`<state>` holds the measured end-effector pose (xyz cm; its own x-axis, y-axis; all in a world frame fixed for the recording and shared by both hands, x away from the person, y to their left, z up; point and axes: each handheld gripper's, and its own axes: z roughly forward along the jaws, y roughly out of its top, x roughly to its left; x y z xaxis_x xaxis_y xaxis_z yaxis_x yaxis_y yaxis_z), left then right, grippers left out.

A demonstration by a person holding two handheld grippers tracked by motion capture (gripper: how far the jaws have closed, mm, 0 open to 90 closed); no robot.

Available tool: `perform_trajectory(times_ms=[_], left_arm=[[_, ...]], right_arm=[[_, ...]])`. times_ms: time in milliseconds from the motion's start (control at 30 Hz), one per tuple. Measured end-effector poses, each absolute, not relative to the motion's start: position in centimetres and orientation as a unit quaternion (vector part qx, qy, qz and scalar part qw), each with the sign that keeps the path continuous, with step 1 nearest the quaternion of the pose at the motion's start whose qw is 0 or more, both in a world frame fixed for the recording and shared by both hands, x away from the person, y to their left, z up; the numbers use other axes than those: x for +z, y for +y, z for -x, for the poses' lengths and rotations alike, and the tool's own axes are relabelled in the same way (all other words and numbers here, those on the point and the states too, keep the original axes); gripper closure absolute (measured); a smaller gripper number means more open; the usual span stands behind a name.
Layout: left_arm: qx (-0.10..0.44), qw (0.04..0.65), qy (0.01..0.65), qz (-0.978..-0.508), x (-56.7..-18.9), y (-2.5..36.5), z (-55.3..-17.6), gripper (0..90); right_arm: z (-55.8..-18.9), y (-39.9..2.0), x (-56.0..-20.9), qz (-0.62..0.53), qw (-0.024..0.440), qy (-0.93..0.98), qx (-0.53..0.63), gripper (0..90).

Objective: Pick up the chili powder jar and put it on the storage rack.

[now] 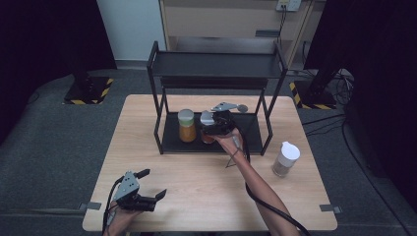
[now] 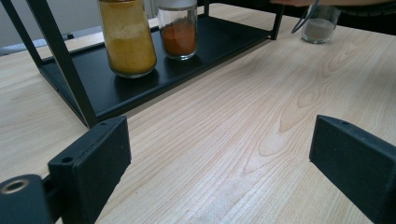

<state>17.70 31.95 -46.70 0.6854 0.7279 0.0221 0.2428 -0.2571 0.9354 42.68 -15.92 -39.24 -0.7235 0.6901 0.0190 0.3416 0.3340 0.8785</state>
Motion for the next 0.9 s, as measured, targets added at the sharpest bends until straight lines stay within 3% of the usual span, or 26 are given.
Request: perform_trajectory(times_ms=[433,900], left_arm=[[0.233,0.519,0.322,-0.757,-46.7,31.9,-17.7,4.9],[0.232,0.523,0.326,-0.752,-46.8,32.1,-17.7,4.8]], right_arm=[[-39.3,-17.3,-34.2,-0.254,0.204,0.795,0.512,12.0],[-34.8,-19.5,-28.0,-0.172,0.187,0.802,0.541,12.0]])
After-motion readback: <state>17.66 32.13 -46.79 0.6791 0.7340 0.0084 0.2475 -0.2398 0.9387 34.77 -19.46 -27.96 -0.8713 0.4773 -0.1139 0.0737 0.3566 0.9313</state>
